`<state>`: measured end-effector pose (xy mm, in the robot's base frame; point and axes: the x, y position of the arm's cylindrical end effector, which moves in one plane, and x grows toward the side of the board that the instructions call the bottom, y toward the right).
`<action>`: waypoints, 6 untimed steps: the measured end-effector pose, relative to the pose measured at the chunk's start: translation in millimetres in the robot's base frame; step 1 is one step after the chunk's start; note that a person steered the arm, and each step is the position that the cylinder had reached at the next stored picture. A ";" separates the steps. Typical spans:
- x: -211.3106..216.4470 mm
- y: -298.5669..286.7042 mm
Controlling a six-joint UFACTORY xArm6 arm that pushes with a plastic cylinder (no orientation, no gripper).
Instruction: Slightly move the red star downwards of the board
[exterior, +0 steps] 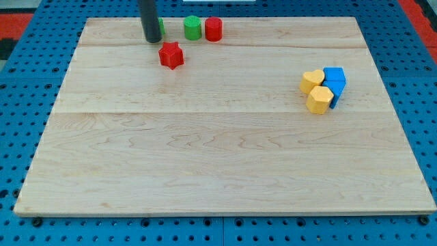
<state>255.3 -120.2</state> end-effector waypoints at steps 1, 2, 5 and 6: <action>5.8 15.2; 29.2 48.5; 26.9 79.6; 13.4 143.6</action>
